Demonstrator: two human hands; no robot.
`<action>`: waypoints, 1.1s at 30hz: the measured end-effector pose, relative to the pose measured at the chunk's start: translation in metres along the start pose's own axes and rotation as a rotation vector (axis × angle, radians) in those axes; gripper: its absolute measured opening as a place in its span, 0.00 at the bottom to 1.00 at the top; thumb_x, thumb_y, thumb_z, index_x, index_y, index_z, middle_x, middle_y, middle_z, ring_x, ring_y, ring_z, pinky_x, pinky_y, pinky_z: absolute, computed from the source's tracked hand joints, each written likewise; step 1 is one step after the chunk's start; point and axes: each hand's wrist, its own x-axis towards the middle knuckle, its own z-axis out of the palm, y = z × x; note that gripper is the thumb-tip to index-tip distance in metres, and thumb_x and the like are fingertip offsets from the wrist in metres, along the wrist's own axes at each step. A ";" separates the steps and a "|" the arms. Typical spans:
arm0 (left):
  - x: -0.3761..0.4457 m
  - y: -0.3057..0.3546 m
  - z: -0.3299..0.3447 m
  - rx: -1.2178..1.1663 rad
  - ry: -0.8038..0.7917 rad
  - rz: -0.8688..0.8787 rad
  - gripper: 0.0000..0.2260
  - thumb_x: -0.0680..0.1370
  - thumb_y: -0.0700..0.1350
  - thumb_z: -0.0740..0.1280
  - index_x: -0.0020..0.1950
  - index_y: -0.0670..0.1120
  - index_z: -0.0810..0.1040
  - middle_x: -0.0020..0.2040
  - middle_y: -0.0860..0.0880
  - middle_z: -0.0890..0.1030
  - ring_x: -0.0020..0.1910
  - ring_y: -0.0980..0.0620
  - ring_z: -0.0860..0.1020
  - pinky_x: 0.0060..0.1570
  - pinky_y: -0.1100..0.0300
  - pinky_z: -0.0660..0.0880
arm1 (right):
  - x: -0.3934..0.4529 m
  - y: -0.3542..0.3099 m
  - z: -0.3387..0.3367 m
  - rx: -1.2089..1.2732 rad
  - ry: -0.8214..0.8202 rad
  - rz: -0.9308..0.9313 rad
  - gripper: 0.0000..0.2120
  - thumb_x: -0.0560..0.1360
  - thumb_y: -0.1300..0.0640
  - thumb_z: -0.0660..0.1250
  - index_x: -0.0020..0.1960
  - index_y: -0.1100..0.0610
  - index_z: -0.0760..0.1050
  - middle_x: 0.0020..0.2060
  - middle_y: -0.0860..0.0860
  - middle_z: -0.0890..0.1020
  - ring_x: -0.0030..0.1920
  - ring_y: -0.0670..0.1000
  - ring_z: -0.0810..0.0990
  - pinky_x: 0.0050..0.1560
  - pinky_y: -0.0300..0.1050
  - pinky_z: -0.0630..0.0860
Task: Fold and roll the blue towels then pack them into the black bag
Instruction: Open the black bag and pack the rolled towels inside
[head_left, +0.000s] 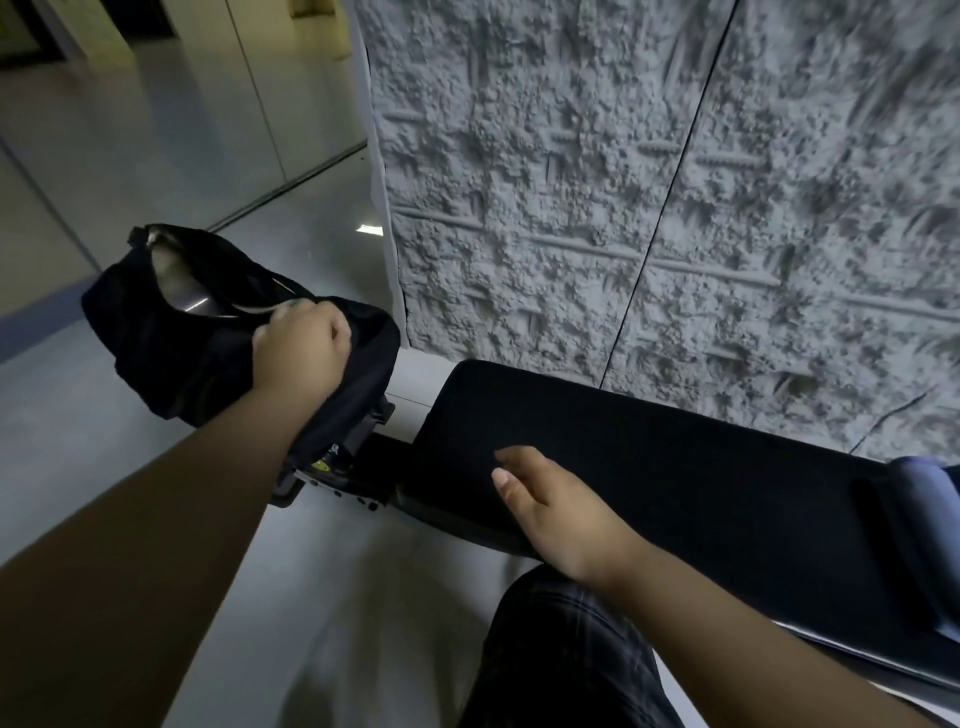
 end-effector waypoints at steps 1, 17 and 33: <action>0.000 0.006 -0.001 -0.001 0.033 0.004 0.04 0.76 0.43 0.65 0.49 0.44 0.76 0.54 0.43 0.74 0.57 0.40 0.70 0.55 0.46 0.66 | -0.002 0.000 -0.002 0.002 0.007 -0.003 0.21 0.81 0.44 0.54 0.71 0.49 0.63 0.63 0.45 0.73 0.57 0.41 0.71 0.55 0.33 0.65; -0.003 0.005 -0.003 0.197 -0.105 0.058 0.12 0.76 0.44 0.65 0.59 0.47 0.76 0.54 0.44 0.77 0.56 0.41 0.73 0.54 0.48 0.65 | -0.018 0.008 -0.016 0.034 0.039 0.019 0.20 0.81 0.45 0.55 0.70 0.50 0.66 0.63 0.46 0.74 0.60 0.42 0.72 0.56 0.32 0.67; -0.039 0.142 -0.039 -0.286 0.012 0.366 0.14 0.74 0.35 0.63 0.58 0.46 0.77 0.51 0.44 0.72 0.46 0.43 0.74 0.43 0.58 0.67 | -0.032 -0.001 -0.037 0.161 0.161 -0.023 0.19 0.80 0.46 0.56 0.69 0.51 0.65 0.59 0.42 0.73 0.59 0.41 0.72 0.56 0.32 0.67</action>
